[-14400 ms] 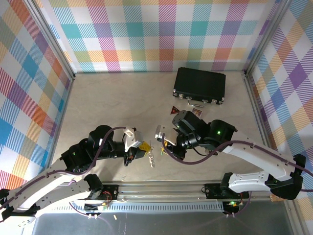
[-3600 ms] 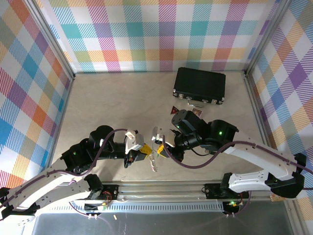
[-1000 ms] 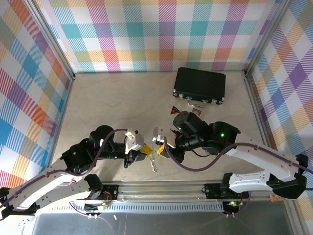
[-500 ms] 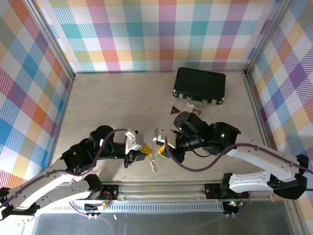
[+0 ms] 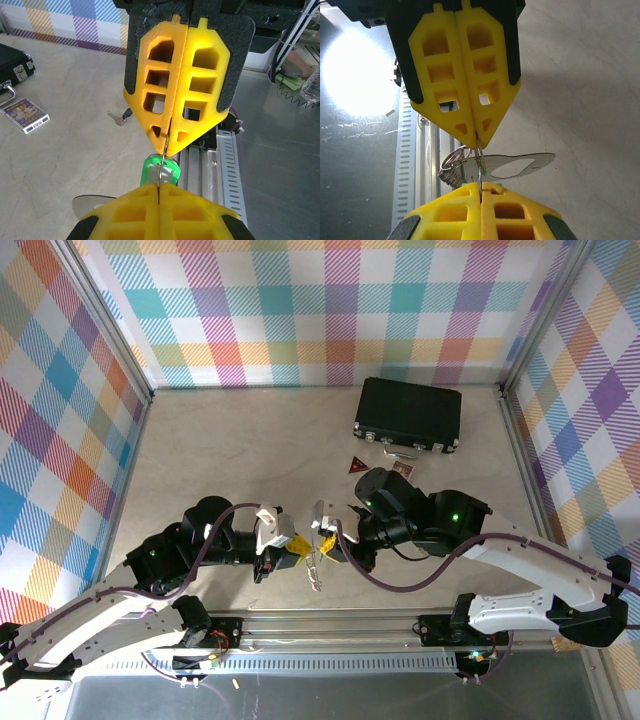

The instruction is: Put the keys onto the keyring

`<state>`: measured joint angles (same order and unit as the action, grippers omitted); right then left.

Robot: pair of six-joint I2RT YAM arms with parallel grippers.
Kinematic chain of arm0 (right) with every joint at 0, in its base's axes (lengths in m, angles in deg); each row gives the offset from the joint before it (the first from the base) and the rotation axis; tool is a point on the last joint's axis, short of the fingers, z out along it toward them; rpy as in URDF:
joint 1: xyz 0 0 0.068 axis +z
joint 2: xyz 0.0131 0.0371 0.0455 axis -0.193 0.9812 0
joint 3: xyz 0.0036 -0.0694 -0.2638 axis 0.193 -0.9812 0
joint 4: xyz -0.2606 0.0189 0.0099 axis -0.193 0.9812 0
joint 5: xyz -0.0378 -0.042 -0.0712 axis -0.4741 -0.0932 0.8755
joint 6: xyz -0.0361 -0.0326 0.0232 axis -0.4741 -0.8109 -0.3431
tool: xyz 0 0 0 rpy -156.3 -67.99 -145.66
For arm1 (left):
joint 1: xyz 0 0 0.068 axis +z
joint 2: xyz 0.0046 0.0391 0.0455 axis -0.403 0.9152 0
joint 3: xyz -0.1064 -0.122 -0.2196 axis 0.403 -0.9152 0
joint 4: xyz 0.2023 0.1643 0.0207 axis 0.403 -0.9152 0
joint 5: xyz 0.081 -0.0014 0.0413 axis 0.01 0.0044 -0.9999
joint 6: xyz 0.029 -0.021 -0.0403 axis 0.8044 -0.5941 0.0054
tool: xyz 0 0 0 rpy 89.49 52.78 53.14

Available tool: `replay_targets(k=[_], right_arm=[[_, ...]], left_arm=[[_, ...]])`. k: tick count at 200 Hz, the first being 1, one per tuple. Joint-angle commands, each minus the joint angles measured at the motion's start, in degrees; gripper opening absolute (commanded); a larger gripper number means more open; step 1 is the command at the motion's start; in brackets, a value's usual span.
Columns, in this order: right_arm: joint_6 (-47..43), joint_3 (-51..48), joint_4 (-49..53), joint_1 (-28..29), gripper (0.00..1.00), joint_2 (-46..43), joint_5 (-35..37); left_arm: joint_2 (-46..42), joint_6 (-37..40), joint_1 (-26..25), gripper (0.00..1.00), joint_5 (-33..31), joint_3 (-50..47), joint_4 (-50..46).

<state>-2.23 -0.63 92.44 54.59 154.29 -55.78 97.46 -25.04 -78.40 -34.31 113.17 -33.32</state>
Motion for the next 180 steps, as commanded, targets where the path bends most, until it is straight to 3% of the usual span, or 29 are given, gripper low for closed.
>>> replay_targets(k=[1,118,180], right_arm=[[-0.2,-0.6,-1.1,0.4,0.00,-0.3,-0.6],[0.3,-1.0,-0.7,0.4,0.00,-1.6,3.3],[0.3,-0.8,-1.1,0.5,0.00,-1.2,1.0]], left_arm=[[-0.5,0.6,-0.5,0.00,1.2,1.8,1.8],[-0.6,0.5,-0.5,0.00,1.0,1.6,1.9],[-0.4,0.6,-0.5,0.00,0.6,1.8,1.9]])
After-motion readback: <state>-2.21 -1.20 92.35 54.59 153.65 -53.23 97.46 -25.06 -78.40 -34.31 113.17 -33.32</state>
